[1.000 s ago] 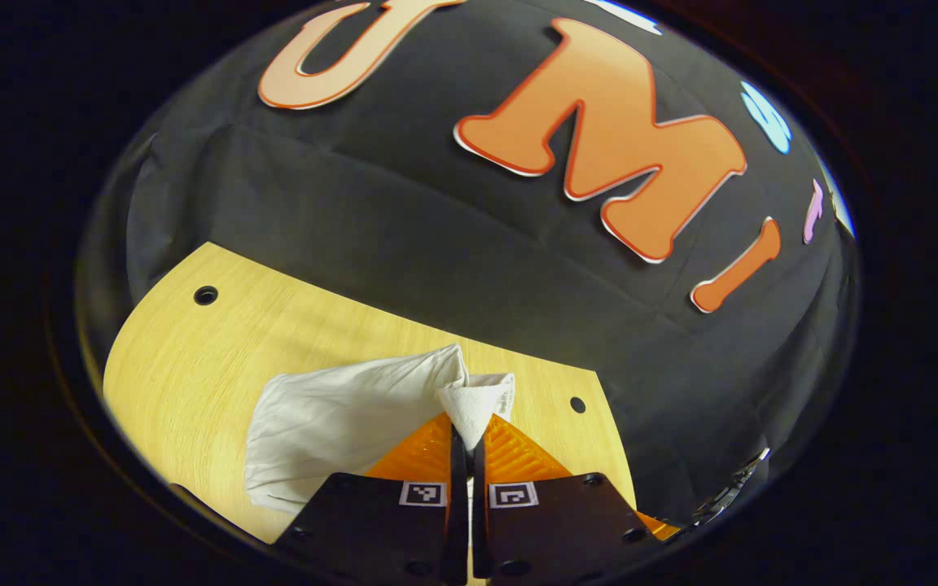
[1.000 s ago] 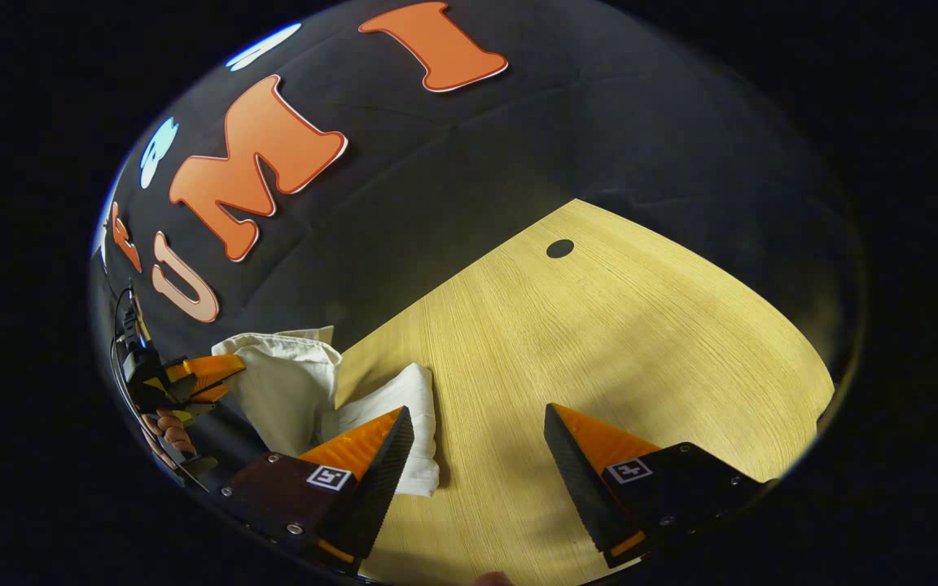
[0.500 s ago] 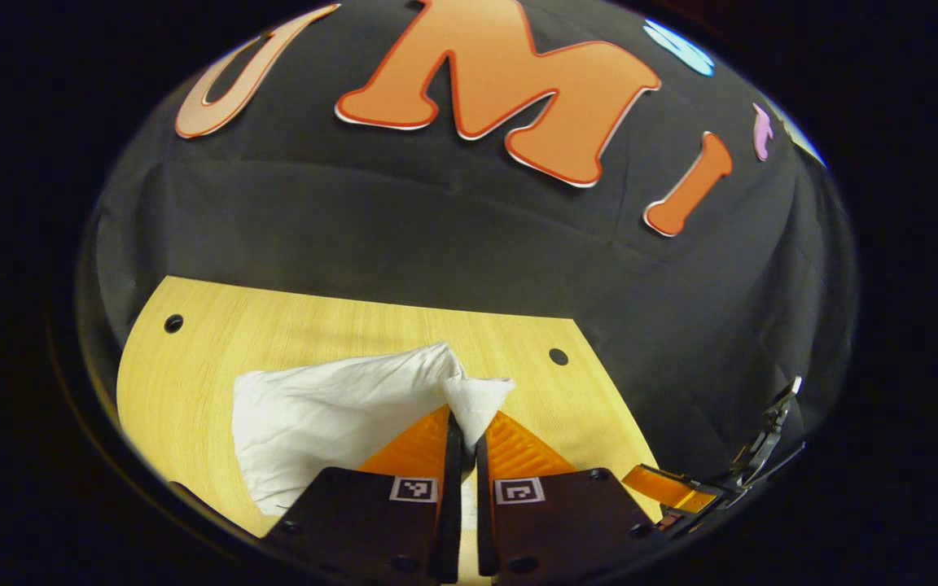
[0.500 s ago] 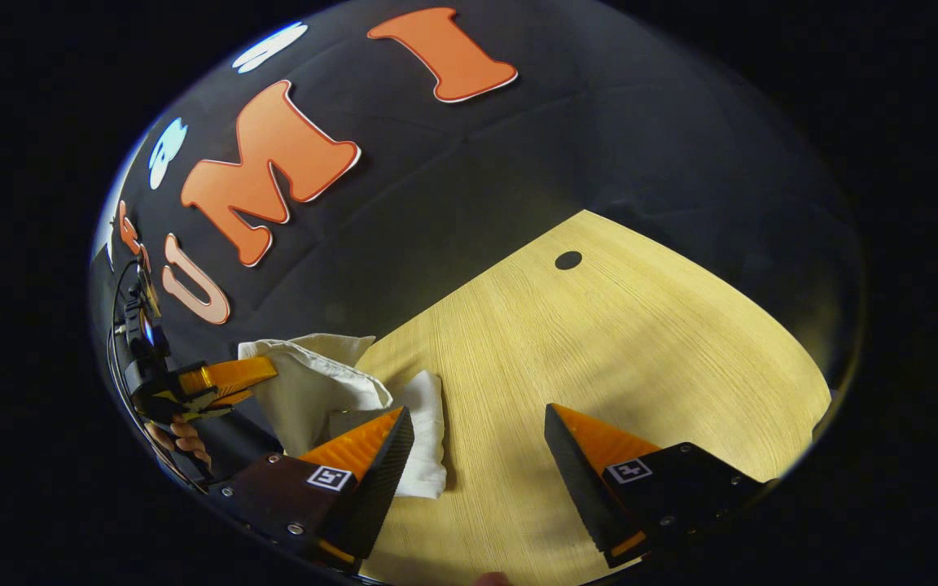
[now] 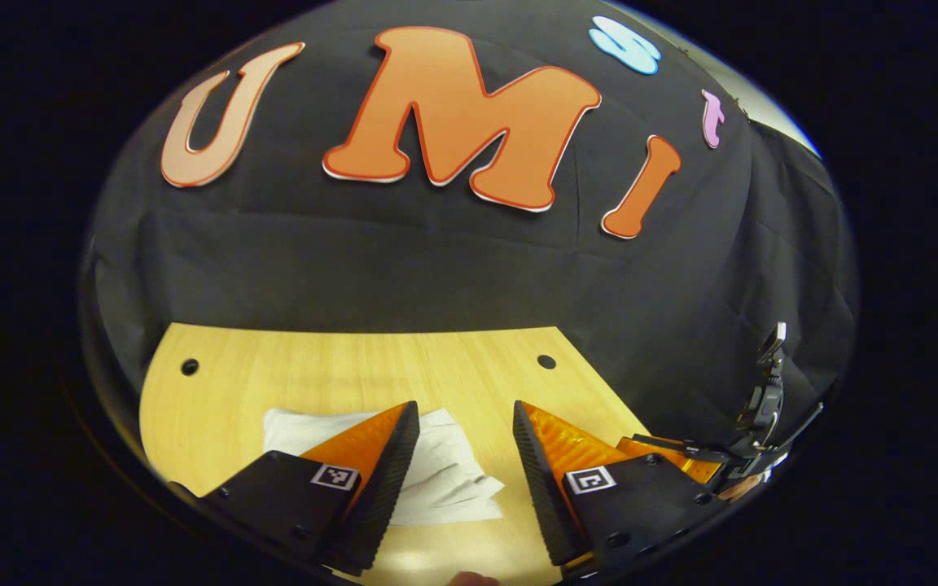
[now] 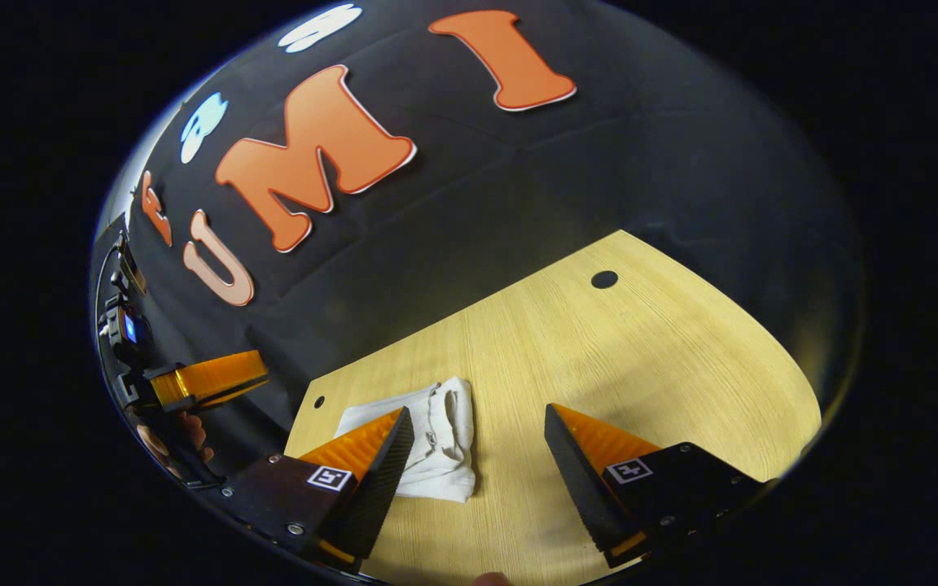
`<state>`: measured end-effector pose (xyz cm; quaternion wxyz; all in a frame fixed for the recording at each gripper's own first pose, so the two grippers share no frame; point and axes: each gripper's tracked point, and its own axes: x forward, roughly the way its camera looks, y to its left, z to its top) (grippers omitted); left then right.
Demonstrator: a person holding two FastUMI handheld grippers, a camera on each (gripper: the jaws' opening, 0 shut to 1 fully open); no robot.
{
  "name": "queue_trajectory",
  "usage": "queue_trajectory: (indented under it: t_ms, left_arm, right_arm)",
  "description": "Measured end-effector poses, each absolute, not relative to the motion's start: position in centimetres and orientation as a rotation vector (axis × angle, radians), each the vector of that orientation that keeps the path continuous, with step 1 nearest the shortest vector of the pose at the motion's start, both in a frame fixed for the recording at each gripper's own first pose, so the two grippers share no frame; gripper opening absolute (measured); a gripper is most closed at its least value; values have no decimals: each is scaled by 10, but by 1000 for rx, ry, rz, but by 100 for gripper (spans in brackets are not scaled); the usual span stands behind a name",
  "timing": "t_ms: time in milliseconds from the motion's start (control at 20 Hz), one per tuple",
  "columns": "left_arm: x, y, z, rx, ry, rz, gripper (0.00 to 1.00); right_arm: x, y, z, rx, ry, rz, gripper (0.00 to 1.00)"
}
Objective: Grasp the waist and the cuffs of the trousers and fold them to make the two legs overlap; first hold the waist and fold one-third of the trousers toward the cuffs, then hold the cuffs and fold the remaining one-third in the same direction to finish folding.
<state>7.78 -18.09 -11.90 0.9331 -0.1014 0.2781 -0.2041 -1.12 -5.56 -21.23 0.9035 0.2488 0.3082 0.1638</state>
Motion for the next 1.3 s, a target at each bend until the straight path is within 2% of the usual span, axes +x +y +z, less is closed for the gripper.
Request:
queue_trajectory:
  t_ms: [50, 150, 200, 300, 550, 900, 1100, 1300]
  left_arm:
    - [76, -172, -111, -183, 537, -404, 84]
    - [70, -151, -97, -137, 472, -377, 83]
    - [66, -140, -92, -119, 456, -361, 91]
    - [59, -119, -84, -102, 433, -317, 96]
    - [42, -59, -45, -33, 265, -188, 96]
    - [-1, -7, -10, -27, 41, -94, 96]
    - [-26, 7, -5, 0, -43, -87, 96]
    - [-24, 15, -12, -7, -33, -88, 97]
  right_arm:
    - [-13, -53, -205, 493, 621, 347, 98]
    - [-13, -48, -188, 453, 574, 360, 97]
    - [-12, -43, -178, 449, 561, 368, 97]
    - [-13, -35, -157, 446, 525, 386, 98]
    - [-11, -31, -91, 278, 335, 379, 97]
    - [-33, -15, -21, 100, 38, 296, 98]
    - [-55, 0, -28, 54, 52, 290, 98]
    - [-62, 15, -32, 82, 86, 291, 98]
